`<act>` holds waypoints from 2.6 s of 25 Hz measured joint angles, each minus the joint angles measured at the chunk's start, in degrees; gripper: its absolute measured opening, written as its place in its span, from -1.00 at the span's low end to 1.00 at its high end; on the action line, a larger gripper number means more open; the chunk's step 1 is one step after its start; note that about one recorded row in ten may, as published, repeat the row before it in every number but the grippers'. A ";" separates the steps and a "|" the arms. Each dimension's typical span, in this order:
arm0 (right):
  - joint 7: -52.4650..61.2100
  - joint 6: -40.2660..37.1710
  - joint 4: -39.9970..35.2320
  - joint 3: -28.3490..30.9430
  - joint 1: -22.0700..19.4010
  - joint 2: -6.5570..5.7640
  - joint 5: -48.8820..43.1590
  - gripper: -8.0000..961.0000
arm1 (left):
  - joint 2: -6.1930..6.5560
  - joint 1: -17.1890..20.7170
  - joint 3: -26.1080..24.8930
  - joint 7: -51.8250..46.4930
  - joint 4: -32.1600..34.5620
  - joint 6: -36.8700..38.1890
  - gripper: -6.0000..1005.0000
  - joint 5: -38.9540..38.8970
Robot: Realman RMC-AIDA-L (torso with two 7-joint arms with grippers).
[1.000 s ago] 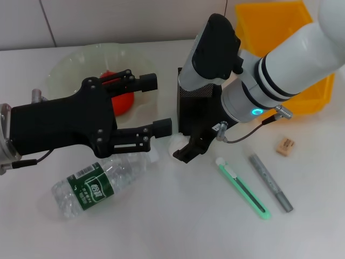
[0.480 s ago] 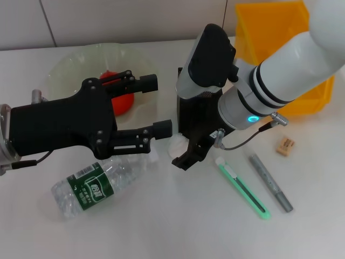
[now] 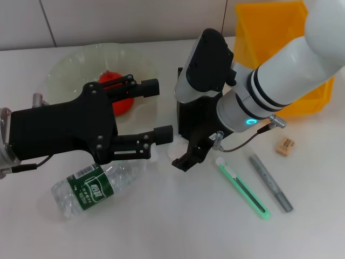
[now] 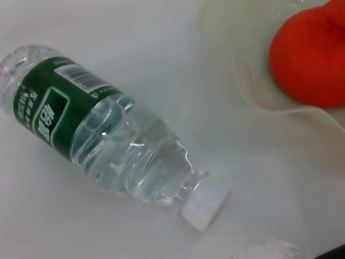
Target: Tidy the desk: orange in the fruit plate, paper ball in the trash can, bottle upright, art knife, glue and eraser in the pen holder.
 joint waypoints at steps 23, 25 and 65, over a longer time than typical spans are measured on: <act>1.98 3.82 2.34 -2.10 1.28 0.09 0.00 0.27 | 0.00 0.41 -0.01 0.00 0.69 0.86 0.65 0.00; 2.06 3.82 2.34 -2.42 1.38 0.09 0.01 0.25 | 0.00 0.38 -0.01 0.00 0.70 0.86 0.65 0.00; 8.10 -5.91 -31.71 -2.93 -18.21 -0.21 -4.62 -0.33 | 0.09 0.70 -0.01 1.99 0.24 0.65 0.65 0.46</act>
